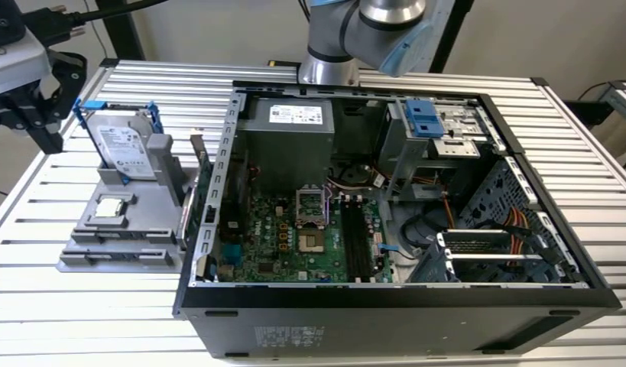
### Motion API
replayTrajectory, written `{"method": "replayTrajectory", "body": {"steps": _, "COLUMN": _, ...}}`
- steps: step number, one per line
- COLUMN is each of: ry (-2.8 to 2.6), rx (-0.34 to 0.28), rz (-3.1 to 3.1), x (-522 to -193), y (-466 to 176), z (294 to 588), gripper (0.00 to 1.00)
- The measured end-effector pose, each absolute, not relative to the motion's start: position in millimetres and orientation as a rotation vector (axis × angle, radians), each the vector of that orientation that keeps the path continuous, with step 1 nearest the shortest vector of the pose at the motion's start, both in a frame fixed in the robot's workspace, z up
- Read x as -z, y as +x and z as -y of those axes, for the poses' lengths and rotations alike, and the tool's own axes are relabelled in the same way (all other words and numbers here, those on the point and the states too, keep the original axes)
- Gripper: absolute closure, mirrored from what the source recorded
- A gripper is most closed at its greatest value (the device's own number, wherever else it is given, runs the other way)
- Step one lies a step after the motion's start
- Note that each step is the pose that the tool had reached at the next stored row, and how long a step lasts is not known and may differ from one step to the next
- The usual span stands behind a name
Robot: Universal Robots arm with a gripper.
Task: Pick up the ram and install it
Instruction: 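Pick up the ram and move it above insertion slot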
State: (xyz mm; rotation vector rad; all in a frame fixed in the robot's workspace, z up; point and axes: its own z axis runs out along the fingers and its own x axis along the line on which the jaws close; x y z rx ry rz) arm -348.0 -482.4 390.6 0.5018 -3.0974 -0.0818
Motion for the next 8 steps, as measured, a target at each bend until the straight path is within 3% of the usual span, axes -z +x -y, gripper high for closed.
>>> {"method": "replayTrajectory", "body": {"steps": 8, "ry": 0.631, "rx": 0.081, "rz": 3.071, "x": -390.6, "y": -347.9, "z": 482.4, "gripper": 1.0}}
